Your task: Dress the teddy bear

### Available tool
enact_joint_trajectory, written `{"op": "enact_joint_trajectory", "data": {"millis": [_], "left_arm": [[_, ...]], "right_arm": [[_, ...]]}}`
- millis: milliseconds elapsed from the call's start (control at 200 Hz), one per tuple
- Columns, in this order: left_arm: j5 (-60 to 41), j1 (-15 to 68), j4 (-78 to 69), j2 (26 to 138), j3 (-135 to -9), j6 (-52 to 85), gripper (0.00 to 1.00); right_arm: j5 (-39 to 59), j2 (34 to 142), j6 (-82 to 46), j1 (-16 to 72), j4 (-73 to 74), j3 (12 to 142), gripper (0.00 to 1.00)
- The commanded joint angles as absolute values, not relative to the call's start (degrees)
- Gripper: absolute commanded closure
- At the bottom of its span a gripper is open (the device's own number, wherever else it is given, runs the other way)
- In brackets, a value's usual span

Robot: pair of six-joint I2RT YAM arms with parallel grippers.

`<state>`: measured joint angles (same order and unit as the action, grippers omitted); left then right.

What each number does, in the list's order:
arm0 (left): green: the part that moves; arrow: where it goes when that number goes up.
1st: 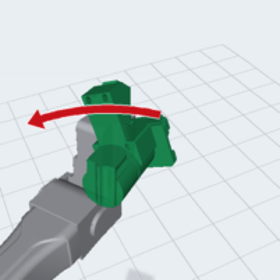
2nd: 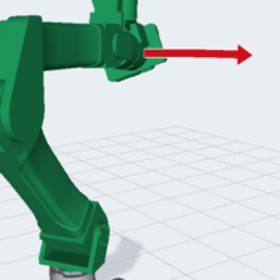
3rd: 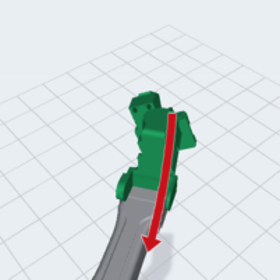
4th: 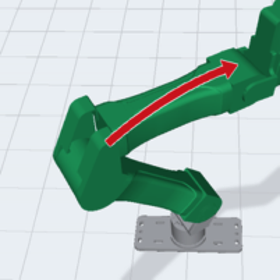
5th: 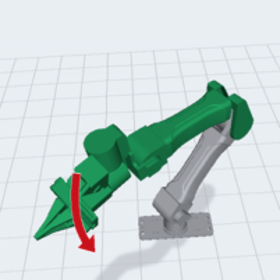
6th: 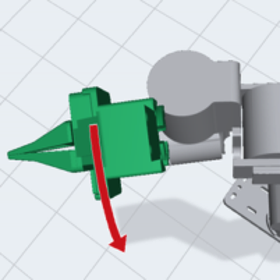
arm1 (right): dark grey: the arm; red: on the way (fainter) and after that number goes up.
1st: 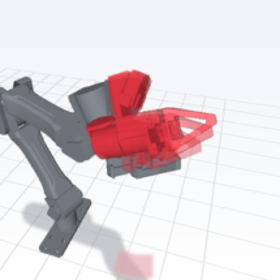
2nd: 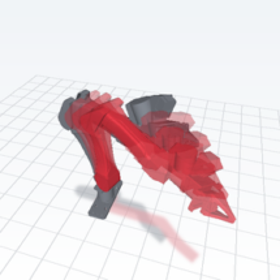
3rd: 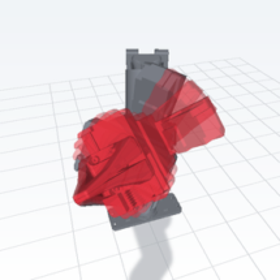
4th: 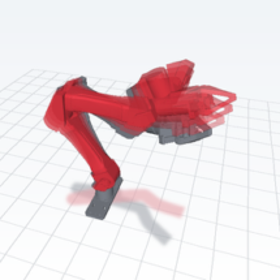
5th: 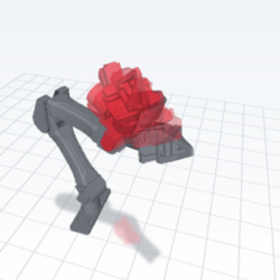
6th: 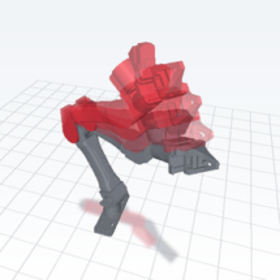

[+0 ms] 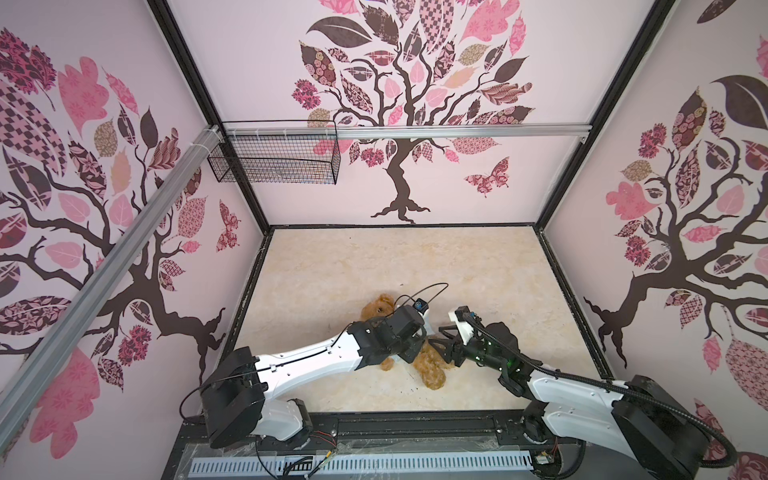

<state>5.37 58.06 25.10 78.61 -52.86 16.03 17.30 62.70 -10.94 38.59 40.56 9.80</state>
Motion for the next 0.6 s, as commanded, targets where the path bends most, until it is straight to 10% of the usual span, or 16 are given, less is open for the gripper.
{"op": "enact_joint_trajectory", "data": {"millis": [0,595], "left_arm": [[-0.24,57.14,23.18,76.32,-51.15,13.1,1.0],[-6.53,55.85,20.28,75.15,-49.62,10.77,1.0]], "right_arm": [[16.28,63.46,-4.46,39.1,45.1,10.09,0.34],[13.99,76.55,-2.97,42.63,55.9,13.56,0.25]]}}
